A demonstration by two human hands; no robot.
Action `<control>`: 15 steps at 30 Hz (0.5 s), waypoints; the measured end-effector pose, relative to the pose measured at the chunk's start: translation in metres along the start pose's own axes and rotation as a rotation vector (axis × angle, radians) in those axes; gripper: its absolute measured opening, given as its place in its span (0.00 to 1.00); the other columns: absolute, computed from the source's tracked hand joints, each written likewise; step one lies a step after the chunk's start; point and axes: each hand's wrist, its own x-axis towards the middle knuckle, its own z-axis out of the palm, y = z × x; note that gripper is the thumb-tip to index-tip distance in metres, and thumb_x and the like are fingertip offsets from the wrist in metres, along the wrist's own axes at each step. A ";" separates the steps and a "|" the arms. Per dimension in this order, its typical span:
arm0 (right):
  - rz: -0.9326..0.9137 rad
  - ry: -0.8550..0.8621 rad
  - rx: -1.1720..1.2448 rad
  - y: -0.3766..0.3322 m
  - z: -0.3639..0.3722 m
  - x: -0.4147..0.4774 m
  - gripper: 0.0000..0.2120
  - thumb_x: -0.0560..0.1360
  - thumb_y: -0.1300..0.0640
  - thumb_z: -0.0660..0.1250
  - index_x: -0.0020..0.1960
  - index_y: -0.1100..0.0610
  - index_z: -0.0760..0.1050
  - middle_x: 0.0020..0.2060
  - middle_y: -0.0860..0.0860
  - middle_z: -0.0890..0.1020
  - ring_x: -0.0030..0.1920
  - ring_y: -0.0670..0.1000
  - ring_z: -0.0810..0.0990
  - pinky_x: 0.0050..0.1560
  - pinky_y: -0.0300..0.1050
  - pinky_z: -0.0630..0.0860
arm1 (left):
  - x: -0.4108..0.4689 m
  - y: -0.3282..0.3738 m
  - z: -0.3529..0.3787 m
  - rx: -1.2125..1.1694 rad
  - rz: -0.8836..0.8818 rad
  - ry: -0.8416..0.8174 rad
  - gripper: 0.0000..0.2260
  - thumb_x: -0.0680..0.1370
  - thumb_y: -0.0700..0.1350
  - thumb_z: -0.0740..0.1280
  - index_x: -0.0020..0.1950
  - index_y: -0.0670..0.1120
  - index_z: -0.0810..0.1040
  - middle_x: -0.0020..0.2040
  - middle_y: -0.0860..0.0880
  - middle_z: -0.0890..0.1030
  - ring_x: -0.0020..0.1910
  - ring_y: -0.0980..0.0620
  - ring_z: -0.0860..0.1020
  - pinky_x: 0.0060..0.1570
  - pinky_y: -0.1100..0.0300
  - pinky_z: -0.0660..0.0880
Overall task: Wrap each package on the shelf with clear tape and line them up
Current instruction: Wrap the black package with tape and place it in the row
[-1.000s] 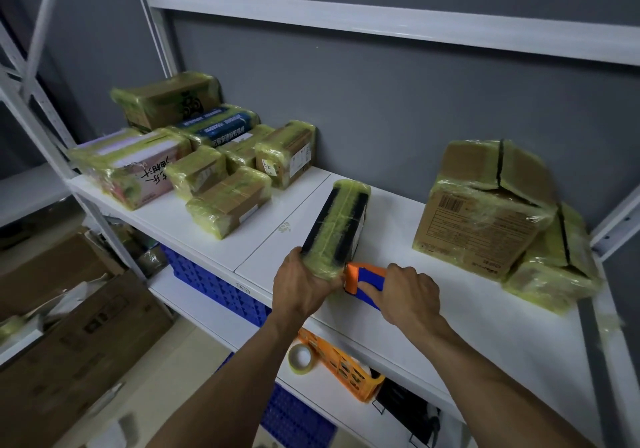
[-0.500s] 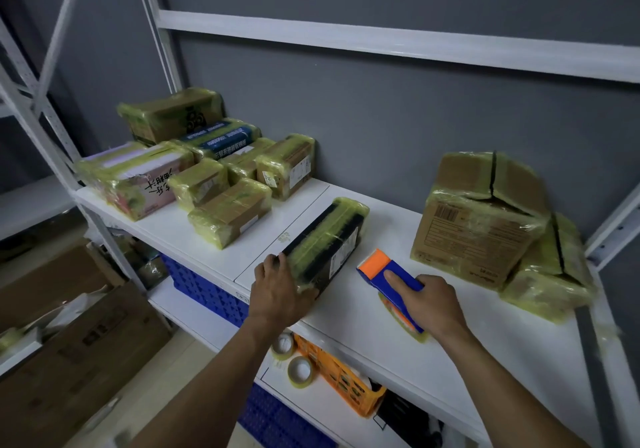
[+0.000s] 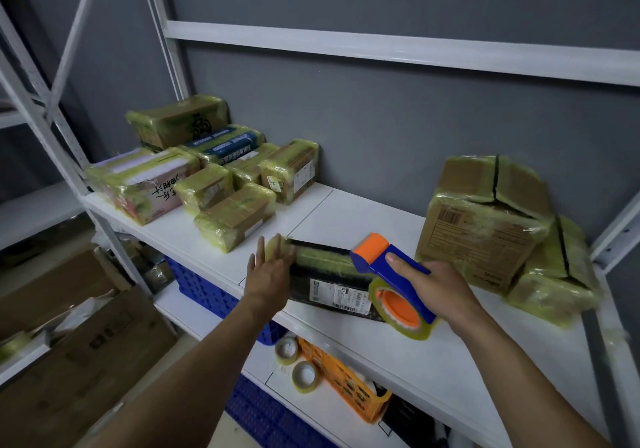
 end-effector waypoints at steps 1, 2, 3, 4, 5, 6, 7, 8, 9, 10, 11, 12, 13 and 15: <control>0.000 0.012 0.011 -0.002 -0.002 -0.001 0.27 0.70 0.28 0.71 0.36 0.54 0.80 0.29 0.50 0.84 0.27 0.46 0.83 0.24 0.34 0.71 | -0.002 0.007 0.002 0.006 0.021 0.033 0.34 0.79 0.38 0.67 0.81 0.54 0.58 0.83 0.47 0.46 0.81 0.38 0.41 0.80 0.42 0.50; 0.000 0.029 0.018 -0.003 -0.005 -0.002 0.27 0.70 0.28 0.71 0.36 0.54 0.79 0.29 0.50 0.84 0.27 0.46 0.83 0.25 0.34 0.71 | -0.005 0.016 0.005 -0.011 0.062 0.068 0.34 0.79 0.40 0.68 0.81 0.56 0.60 0.83 0.47 0.49 0.81 0.39 0.43 0.80 0.42 0.52; -0.007 0.053 0.028 -0.004 -0.008 -0.002 0.27 0.70 0.28 0.71 0.35 0.53 0.79 0.29 0.50 0.84 0.27 0.46 0.83 0.26 0.36 0.71 | -0.009 0.026 0.010 -0.054 0.118 0.091 0.33 0.78 0.42 0.69 0.80 0.56 0.61 0.83 0.48 0.51 0.81 0.40 0.46 0.79 0.42 0.53; -0.020 0.082 0.044 -0.005 -0.012 -0.002 0.27 0.70 0.27 0.70 0.33 0.52 0.79 0.28 0.50 0.84 0.27 0.46 0.82 0.28 0.37 0.72 | -0.014 0.038 0.015 -0.114 0.177 0.093 0.32 0.79 0.43 0.68 0.80 0.57 0.62 0.83 0.49 0.54 0.81 0.41 0.49 0.79 0.42 0.54; -0.039 0.113 0.069 -0.005 -0.016 -0.002 0.27 0.70 0.27 0.70 0.31 0.51 0.78 0.27 0.50 0.83 0.27 0.47 0.81 0.29 0.39 0.71 | -0.020 0.050 0.021 -0.176 0.233 0.078 0.30 0.80 0.46 0.67 0.80 0.57 0.61 0.82 0.50 0.57 0.80 0.42 0.52 0.79 0.41 0.55; -0.058 0.141 0.100 -0.006 -0.019 -0.001 0.27 0.69 0.26 0.70 0.30 0.49 0.78 0.27 0.50 0.81 0.26 0.47 0.80 0.30 0.40 0.71 | -0.025 0.062 0.027 -0.226 0.275 0.053 0.29 0.81 0.50 0.65 0.81 0.57 0.60 0.81 0.50 0.59 0.80 0.43 0.54 0.78 0.41 0.54; -0.071 0.162 0.127 -0.007 -0.022 0.000 0.27 0.69 0.26 0.70 0.29 0.48 0.78 0.27 0.50 0.81 0.26 0.47 0.79 0.31 0.41 0.71 | -0.030 0.073 0.033 -0.249 0.293 0.024 0.29 0.80 0.57 0.63 0.81 0.57 0.60 0.80 0.51 0.60 0.79 0.43 0.55 0.77 0.39 0.52; -0.080 0.177 0.141 -0.009 -0.024 0.001 0.26 0.70 0.26 0.69 0.30 0.48 0.78 0.27 0.50 0.80 0.26 0.47 0.79 0.31 0.42 0.71 | -0.033 0.081 0.038 -0.243 0.289 -0.005 0.30 0.79 0.62 0.61 0.80 0.57 0.61 0.80 0.51 0.60 0.79 0.44 0.54 0.77 0.37 0.48; -0.090 0.186 0.142 -0.010 -0.025 0.002 0.26 0.71 0.27 0.70 0.30 0.48 0.79 0.27 0.50 0.81 0.26 0.47 0.79 0.31 0.41 0.71 | -0.032 0.086 0.042 -0.222 0.274 -0.023 0.31 0.78 0.65 0.61 0.80 0.56 0.63 0.80 0.50 0.59 0.80 0.45 0.52 0.76 0.35 0.46; -0.101 0.193 0.133 -0.011 -0.025 0.002 0.25 0.71 0.28 0.70 0.29 0.47 0.79 0.26 0.50 0.81 0.26 0.47 0.79 0.30 0.40 0.71 | -0.030 0.088 0.044 -0.209 0.265 -0.030 0.32 0.77 0.67 0.62 0.79 0.55 0.65 0.80 0.50 0.59 0.80 0.45 0.51 0.76 0.34 0.46; -0.112 0.197 0.119 -0.011 -0.025 0.002 0.25 0.72 0.28 0.70 0.29 0.47 0.79 0.26 0.49 0.80 0.25 0.46 0.79 0.28 0.37 0.70 | -0.027 0.088 0.044 -0.213 0.273 -0.028 0.33 0.77 0.68 0.63 0.78 0.54 0.68 0.80 0.49 0.60 0.80 0.46 0.52 0.76 0.34 0.47; -0.123 0.198 0.107 -0.012 -0.025 0.002 0.24 0.72 0.29 0.70 0.29 0.46 0.79 0.26 0.49 0.81 0.25 0.45 0.79 0.26 0.35 0.70 | -0.023 0.084 0.044 -0.234 0.301 -0.023 0.32 0.76 0.68 0.64 0.76 0.53 0.70 0.80 0.50 0.61 0.80 0.47 0.53 0.77 0.35 0.50; -0.135 0.195 0.105 -0.012 -0.025 0.001 0.24 0.72 0.29 0.70 0.30 0.47 0.79 0.26 0.49 0.81 0.25 0.45 0.79 0.25 0.33 0.69 | -0.020 0.078 0.042 -0.272 0.343 -0.020 0.32 0.76 0.67 0.66 0.75 0.52 0.72 0.79 0.50 0.63 0.80 0.47 0.54 0.77 0.36 0.52; -0.154 0.183 0.110 -0.011 -0.025 0.001 0.24 0.71 0.28 0.70 0.32 0.49 0.81 0.27 0.50 0.82 0.26 0.45 0.80 0.25 0.32 0.70 | -0.013 0.061 0.037 -0.381 0.431 -0.004 0.29 0.75 0.65 0.71 0.70 0.49 0.78 0.77 0.51 0.68 0.79 0.48 0.58 0.76 0.40 0.58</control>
